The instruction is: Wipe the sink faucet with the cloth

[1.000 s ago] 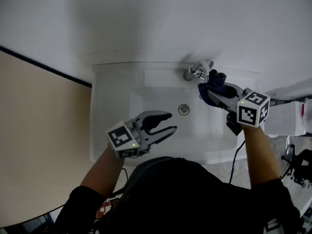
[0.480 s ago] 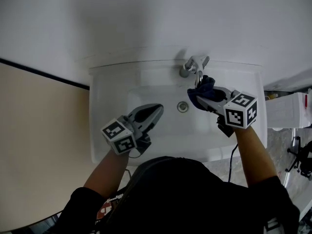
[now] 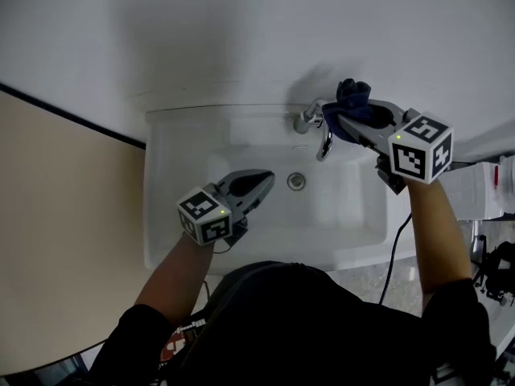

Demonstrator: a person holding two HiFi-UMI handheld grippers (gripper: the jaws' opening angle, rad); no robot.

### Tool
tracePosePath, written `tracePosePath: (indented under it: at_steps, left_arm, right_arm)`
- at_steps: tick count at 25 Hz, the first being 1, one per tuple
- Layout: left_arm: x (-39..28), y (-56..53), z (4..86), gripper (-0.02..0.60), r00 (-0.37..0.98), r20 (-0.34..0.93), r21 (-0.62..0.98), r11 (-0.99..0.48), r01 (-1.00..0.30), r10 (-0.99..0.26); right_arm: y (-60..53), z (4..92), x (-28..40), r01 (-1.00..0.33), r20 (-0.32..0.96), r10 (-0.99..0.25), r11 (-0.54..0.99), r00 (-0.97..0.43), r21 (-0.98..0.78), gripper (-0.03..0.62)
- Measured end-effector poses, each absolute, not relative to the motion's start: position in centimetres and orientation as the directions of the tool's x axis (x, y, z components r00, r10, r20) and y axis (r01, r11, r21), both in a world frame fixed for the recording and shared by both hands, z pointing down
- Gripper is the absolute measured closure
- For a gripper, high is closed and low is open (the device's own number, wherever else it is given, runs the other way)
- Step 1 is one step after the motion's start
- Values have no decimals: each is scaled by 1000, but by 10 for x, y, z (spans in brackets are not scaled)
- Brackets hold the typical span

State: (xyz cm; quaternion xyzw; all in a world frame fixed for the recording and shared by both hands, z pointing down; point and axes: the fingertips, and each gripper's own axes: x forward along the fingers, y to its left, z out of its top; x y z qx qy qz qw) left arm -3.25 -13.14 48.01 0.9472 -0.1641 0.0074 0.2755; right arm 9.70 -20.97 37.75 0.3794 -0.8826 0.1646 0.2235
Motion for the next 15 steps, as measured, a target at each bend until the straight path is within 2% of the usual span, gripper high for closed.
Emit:
tracePosePath:
  at_steps: [6, 10, 15]
  left_arm:
    - [-40, -130, 482, 584, 967, 60, 604, -762, -234, -249]
    - [-58, -148, 479, 584, 950, 55, 644, -716, -268, -306]
    - [-56, -150, 471, 583, 957, 59, 560, -784, -267, -284]
  right_arm:
    - [-267, 416, 76, -732, 692, -527, 681, -494, -4, 477]
    - [-253, 416, 76, -732, 705, -501, 680, -502, -38, 484]
    - [-190, 418, 75, -702, 718, -473, 711, -511, -32, 484]
